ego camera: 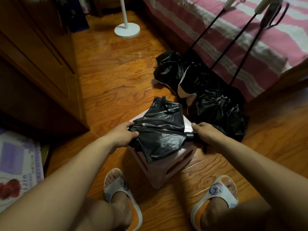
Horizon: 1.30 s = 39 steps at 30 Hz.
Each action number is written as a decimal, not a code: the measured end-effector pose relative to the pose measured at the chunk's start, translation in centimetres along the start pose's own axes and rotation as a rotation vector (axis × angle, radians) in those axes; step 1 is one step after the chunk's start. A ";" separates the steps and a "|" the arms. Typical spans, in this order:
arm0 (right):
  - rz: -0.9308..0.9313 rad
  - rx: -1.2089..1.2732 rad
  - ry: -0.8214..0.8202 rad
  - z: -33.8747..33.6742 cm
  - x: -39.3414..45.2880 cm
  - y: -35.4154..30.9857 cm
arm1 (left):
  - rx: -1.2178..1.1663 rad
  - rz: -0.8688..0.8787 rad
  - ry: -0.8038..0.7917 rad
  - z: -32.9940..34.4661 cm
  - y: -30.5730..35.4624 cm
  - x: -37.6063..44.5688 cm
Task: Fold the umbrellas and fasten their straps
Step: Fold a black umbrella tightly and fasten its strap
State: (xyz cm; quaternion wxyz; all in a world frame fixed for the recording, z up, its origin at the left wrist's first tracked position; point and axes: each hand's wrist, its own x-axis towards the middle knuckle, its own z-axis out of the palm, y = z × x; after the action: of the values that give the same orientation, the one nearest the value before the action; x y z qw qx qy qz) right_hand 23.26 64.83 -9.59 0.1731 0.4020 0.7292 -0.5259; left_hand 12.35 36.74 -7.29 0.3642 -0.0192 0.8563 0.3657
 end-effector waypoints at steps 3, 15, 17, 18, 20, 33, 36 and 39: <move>-0.086 -0.325 0.116 0.2 -1.0 -0.1 | 0.001 0.034 0.035 0.2 0.0 0.3; -0.827 -0.658 0.177 3.1 -3.5 3.3 | -0.029 0.020 0.066 0.3 0.6 -0.3; -0.821 -0.546 0.256 3.1 -3.1 2.2 | 0.041 0.016 0.099 -0.4 1.1 -0.9; -0.729 -0.435 0.248 2.9 -3.1 1.3 | 0.174 0.042 0.163 -0.7 1.5 -1.5; -0.543 -0.256 0.196 2.7 -2.8 -0.1 | 0.362 0.123 0.344 -1.1 1.9 -2.3; -0.337 -0.066 0.322 2.4 -2.6 -2.7 | -0.120 0.458 0.196 4.8 7.0 -5.7; -0.358 0.067 0.273 2.6 -3.2 -2.5 | -0.106 0.487 0.245 5.4 7.0 -5.6; -0.334 0.251 0.060 2.8 -4.1 -2.4 | -0.187 0.475 0.272 5.2 7.1 -5.3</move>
State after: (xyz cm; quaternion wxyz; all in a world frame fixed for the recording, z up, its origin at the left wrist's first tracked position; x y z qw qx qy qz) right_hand 23.45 60.27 -6.35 0.0101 0.3094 0.7192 -0.6220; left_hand 17.32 44.01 -2.03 0.1468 0.0997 0.8404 0.5121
